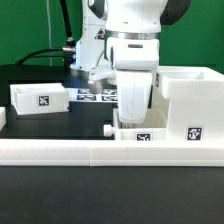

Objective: Assemble drawer

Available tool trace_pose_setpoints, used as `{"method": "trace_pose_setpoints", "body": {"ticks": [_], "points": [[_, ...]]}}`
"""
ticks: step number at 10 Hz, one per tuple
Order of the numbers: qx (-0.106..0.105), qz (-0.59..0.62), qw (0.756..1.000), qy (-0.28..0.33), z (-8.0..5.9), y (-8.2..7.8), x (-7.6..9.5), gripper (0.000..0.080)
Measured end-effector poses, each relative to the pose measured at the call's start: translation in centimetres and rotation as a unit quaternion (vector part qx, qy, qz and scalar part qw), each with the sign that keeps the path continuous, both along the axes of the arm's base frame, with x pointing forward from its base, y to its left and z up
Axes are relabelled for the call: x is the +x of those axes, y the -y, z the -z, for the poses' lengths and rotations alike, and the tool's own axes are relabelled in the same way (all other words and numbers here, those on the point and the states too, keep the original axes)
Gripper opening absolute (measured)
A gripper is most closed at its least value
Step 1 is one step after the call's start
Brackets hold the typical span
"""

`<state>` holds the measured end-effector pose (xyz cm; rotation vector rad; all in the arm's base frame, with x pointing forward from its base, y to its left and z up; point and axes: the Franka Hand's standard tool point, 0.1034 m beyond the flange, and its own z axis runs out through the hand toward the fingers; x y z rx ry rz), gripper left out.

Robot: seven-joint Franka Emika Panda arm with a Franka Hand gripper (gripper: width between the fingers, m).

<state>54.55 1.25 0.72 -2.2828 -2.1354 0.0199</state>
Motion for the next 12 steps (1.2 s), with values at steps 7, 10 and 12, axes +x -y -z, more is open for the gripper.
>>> {"method": "trace_pose_setpoints", "body": {"ticks": [7,10,12], "points": [[-0.001,0.0,1.0,0.004,-0.8,0.2,0.4,0.0592],[-0.009,0.001,1.0,-0.003,-2.8,0.6,0.7,0.0646],[-0.015,0.004,1.0,-0.003,-4.6,1.2,1.0,0.0649]]}}
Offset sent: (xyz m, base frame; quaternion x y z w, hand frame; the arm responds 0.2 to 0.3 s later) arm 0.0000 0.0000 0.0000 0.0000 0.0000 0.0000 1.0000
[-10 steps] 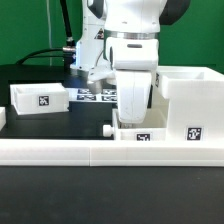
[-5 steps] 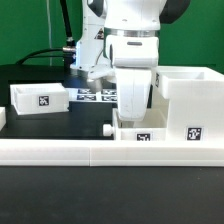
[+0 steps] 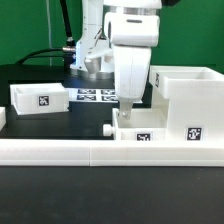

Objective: Assemble drawer

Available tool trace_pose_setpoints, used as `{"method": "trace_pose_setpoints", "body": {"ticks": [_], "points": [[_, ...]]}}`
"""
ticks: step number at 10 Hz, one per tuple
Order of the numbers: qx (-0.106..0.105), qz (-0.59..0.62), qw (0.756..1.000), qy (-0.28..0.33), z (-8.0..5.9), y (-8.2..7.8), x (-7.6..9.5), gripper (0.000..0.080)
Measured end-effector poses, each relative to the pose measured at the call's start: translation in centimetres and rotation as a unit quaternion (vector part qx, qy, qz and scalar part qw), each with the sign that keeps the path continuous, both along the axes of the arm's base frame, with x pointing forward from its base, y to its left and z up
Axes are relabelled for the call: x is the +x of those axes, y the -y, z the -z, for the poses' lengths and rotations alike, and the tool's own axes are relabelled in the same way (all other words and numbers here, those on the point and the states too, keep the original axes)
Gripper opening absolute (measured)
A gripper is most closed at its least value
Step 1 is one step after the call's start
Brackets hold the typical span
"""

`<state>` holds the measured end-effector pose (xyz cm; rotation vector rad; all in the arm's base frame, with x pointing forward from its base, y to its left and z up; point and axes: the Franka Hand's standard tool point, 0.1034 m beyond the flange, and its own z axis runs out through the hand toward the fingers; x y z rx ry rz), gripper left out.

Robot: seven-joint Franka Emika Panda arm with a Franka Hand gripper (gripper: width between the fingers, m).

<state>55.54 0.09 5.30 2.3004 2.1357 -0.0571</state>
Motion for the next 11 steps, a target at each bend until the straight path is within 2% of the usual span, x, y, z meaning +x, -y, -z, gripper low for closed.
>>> {"method": "trace_pose_setpoints", "body": {"ticks": [2,4,6,7,8,10,11], "points": [[-0.004,0.001,1.0,0.004,-1.7,1.0,0.4,0.0649],[-0.005,-0.014,1.0,0.003,-1.8,2.9,0.3,0.0649],[-0.003,-0.015,1.0,0.003,-1.8,3.1,0.3,0.0649],[0.013,-0.023,1.0,0.003,-1.5,4.0,0.3,0.0649],[0.03,-0.019,0.999,0.001,-0.6,5.2,0.3,0.0649],[0.077,-0.028,0.997,0.008,0.1,7.4,1.5,0.0649],[0.09,-0.029,0.995,0.01,0.4,8.0,2.2,0.0649]]}}
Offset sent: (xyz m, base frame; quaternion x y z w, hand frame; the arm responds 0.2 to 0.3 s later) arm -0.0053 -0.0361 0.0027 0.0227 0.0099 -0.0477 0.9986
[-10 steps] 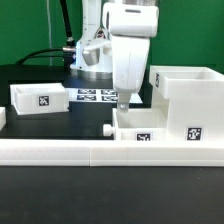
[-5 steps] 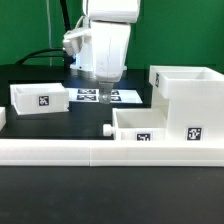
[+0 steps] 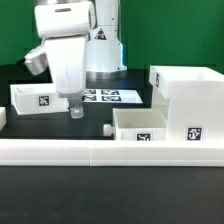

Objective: Assemble drawer

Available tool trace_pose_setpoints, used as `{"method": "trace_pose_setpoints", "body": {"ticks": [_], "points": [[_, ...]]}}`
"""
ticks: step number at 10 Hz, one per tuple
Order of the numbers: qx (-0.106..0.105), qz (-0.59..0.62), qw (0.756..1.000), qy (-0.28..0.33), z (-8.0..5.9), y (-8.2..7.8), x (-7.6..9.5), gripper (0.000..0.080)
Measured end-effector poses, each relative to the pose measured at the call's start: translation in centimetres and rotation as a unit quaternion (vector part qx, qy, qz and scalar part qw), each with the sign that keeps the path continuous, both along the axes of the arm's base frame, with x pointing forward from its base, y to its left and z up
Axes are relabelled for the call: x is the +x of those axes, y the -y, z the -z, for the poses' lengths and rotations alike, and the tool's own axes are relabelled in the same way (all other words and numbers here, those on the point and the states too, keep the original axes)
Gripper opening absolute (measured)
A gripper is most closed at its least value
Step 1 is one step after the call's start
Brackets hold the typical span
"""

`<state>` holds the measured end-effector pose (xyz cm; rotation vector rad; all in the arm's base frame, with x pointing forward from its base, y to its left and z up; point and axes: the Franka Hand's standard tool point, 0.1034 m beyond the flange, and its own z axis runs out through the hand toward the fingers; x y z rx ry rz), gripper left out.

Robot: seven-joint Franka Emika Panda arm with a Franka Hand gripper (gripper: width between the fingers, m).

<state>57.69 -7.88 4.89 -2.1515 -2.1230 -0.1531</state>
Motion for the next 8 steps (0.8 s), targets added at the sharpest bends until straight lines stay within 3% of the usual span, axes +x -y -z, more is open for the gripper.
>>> {"method": "trace_pose_setpoints", "body": {"ticks": [2,3,8], "points": [[0.046,-0.005,0.999,0.0,0.7,0.8,0.4,0.0649],[0.058,-0.008,0.998,0.001,1.2,0.8,0.7,0.0649],[0.07,0.006,0.998,-0.004,2.7,-3.8,1.8,0.0649]]}}
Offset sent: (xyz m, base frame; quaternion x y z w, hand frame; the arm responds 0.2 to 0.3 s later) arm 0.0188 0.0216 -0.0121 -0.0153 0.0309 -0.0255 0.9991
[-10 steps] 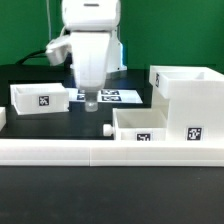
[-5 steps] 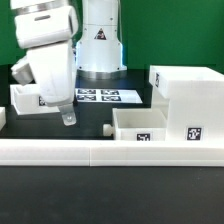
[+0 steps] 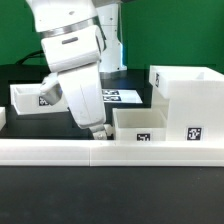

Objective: Assemble drawer

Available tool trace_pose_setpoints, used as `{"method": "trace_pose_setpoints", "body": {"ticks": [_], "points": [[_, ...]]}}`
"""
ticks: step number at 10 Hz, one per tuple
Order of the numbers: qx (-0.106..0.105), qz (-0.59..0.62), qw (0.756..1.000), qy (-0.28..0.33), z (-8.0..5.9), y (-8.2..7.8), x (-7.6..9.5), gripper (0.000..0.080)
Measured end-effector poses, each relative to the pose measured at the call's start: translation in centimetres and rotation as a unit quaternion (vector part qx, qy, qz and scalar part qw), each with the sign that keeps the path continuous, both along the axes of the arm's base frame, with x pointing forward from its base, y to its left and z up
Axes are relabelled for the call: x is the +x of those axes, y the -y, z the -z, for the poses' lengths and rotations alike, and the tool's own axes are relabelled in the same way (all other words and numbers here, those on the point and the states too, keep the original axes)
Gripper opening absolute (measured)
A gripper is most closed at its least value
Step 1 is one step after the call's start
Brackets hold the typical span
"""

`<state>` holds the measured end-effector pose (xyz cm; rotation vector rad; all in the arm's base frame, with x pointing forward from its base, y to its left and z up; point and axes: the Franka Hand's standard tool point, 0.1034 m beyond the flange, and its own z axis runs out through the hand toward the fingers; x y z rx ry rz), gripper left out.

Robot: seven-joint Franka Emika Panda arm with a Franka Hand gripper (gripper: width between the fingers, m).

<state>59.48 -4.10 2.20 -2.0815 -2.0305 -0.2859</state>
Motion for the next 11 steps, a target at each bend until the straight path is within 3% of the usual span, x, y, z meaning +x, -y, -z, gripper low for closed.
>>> {"method": "trace_pose_setpoints", "body": {"ticks": [1,6,11], "points": [[-0.003,0.014,1.0,0.001,0.1,-0.7,0.1,0.0649],[-0.003,0.0,1.0,0.012,0.4,-0.6,0.0,0.0649],[-0.001,-0.002,1.0,0.013,0.4,-1.7,0.2,0.0649]]}}
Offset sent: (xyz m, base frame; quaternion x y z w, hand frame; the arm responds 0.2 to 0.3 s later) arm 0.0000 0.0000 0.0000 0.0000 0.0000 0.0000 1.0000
